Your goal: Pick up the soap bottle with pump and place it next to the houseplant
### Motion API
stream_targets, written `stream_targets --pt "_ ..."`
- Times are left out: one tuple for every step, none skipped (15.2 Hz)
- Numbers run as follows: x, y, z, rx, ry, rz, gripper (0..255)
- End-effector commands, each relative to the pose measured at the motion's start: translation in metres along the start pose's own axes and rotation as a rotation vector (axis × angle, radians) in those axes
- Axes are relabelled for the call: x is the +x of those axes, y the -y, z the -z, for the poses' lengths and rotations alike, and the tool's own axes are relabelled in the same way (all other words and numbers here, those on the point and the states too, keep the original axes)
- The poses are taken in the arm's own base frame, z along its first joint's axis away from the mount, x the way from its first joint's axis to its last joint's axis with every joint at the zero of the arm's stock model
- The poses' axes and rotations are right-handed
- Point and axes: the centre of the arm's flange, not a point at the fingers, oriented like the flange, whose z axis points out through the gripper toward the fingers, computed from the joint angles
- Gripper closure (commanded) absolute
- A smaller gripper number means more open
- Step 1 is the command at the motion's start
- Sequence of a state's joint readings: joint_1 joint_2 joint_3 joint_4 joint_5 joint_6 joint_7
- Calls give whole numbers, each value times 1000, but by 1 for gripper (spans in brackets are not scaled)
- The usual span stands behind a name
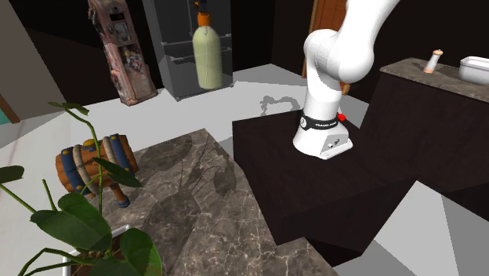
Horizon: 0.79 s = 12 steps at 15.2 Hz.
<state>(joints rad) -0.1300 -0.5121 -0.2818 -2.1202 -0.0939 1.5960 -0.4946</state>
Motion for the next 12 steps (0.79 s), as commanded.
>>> stream_targets --pt "0 1 11 0 0 0 255" --pt "0 2 16 0 0 0 255" --pt "0 2 21 0 0 0 255" --pt "0 2 26 0 0 0 255" --pt "0 2 32 0 0 0 255" --pt "0 3 37 0 0 0 255" --pt "0 3 42 0 0 0 255" --pt "-1 3 47 0 0 0 255" --pt "-1 3 53 0 0 0 255" --pt "-1 4 58 0 0 0 255" --pt "-1 4 63 0 0 0 255" --pt "-1 4 69 0 0 0 255"
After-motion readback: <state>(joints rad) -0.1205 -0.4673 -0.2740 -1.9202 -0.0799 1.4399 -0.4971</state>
